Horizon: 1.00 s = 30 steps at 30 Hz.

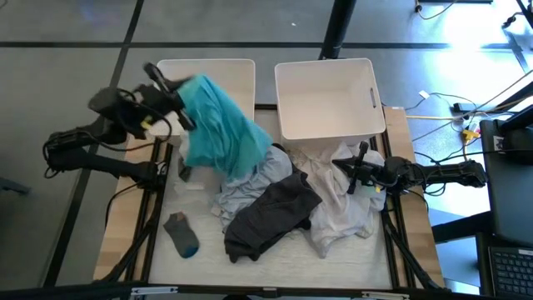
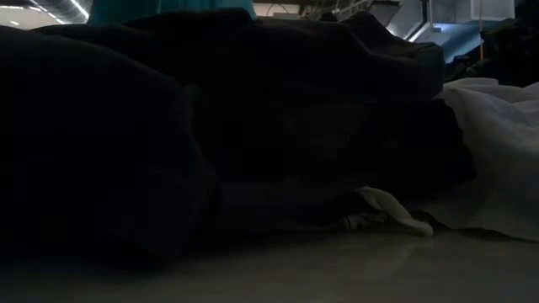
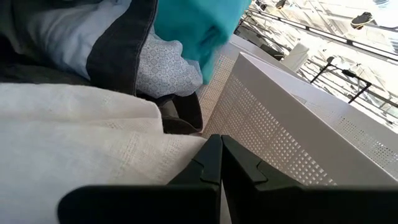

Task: Sort clothes
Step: Put the green shorts into the left white laundry bin

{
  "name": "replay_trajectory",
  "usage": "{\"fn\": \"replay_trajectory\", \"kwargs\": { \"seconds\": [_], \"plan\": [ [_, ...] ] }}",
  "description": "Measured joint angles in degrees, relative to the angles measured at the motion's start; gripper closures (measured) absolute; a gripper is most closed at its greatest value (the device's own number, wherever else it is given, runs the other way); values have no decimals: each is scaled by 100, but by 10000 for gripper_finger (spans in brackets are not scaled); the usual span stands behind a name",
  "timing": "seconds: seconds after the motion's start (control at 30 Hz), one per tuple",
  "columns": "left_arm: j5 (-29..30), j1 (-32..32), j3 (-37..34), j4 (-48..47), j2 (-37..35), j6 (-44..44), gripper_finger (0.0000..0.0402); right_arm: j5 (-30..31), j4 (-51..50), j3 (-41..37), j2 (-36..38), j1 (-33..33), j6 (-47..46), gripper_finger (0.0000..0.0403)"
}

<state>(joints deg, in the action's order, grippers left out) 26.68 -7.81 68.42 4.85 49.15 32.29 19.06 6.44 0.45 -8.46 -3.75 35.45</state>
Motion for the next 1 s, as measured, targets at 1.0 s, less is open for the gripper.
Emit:
{"fn": "replay_trajectory", "kwargs": {
  "seconds": [1.0],
  "plan": [
    [-27, -2766, 309, -308, 1039, 841, 391, 1, -7, 2, -1, 0, -1, 393]
  ]
}}
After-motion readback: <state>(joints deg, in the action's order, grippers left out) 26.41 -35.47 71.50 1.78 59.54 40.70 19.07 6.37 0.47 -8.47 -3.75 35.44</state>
